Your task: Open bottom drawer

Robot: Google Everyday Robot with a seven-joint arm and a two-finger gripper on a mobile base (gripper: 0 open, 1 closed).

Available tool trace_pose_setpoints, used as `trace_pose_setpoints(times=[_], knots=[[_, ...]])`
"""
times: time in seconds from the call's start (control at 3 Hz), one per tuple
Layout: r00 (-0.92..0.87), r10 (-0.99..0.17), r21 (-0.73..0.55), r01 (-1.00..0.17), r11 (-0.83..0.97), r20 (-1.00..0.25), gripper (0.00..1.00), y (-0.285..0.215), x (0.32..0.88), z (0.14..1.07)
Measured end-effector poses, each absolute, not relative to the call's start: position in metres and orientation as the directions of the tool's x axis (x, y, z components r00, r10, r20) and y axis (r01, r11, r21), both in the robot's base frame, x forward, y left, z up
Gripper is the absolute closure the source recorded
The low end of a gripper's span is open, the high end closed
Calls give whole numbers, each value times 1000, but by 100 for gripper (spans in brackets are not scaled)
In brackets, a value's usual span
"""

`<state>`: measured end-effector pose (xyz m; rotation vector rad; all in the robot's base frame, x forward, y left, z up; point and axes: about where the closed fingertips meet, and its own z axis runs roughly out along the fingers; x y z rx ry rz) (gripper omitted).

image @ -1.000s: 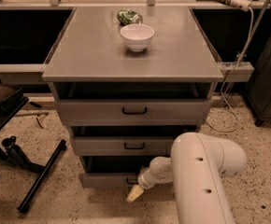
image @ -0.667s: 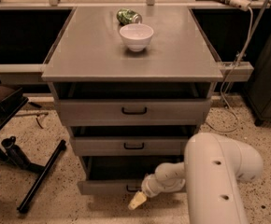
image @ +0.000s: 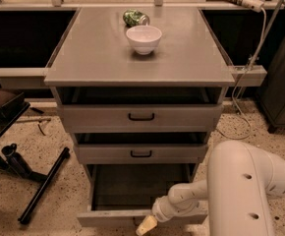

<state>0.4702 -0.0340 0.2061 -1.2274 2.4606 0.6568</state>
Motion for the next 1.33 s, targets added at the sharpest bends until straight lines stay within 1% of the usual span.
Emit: trace_pose_setpoints(times=[0.67, 1.0, 1.33], knots=[[-646, -637, 366, -764, 532, -422, 0, -32, 433, 187], [-695, -605, 416, -718, 558, -389, 0, -36, 405, 195], [-695, -605, 416, -718, 558, -389, 0, -37, 406, 195]])
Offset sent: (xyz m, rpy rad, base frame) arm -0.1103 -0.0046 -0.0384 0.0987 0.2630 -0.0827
